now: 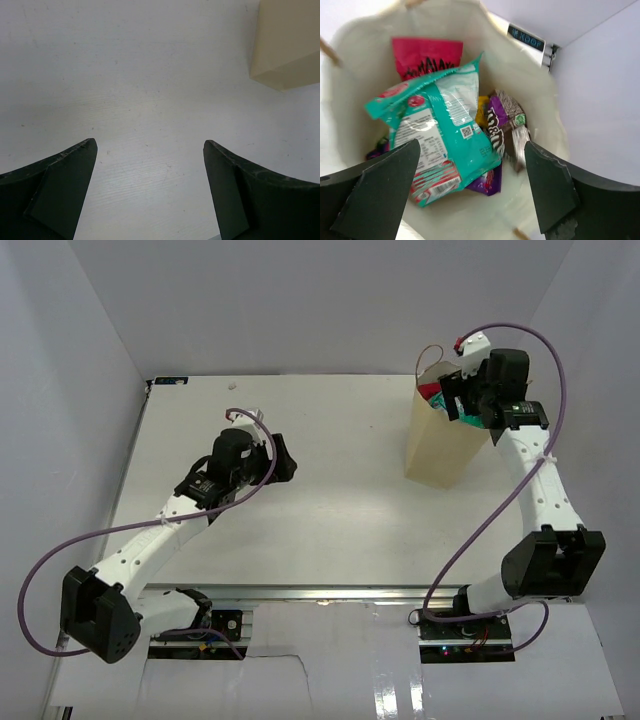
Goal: Place the snacks into the paper bag
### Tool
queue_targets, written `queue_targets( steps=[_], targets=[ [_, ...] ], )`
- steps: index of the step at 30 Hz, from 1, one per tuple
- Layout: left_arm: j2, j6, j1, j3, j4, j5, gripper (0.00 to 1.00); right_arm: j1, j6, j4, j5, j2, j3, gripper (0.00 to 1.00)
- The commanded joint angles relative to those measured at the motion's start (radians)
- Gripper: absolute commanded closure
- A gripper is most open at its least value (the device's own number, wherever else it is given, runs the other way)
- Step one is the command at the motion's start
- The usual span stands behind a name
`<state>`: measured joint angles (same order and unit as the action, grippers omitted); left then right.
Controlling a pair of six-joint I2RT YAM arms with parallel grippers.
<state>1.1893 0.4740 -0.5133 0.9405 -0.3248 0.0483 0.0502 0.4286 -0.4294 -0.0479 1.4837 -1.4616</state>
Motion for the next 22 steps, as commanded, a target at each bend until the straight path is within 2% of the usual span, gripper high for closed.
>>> queue_targets(
  steps=[1,6,15,22],
  targets=[
    [-0.083,-0.017,0.002,0.003,-0.008,0.045,0.02,-0.003,-0.099,-0.062,0.091,-0.111,-0.155,0.1],
    [-0.178,-0.011,0.002,0.0,0.001,0.056,0.02,0.014,-0.229,-0.218,0.08,-0.147,-0.233,0.1],
    [-0.332,0.026,0.002,-0.043,0.039,-0.031,0.02,0.013,-0.238,-0.18,0.195,-0.408,-0.036,0.1],
    [-0.427,0.049,0.002,-0.094,0.073,-0.047,0.02,0.013,-0.26,-0.2,0.207,-0.497,0.032,0.1]
  ],
)
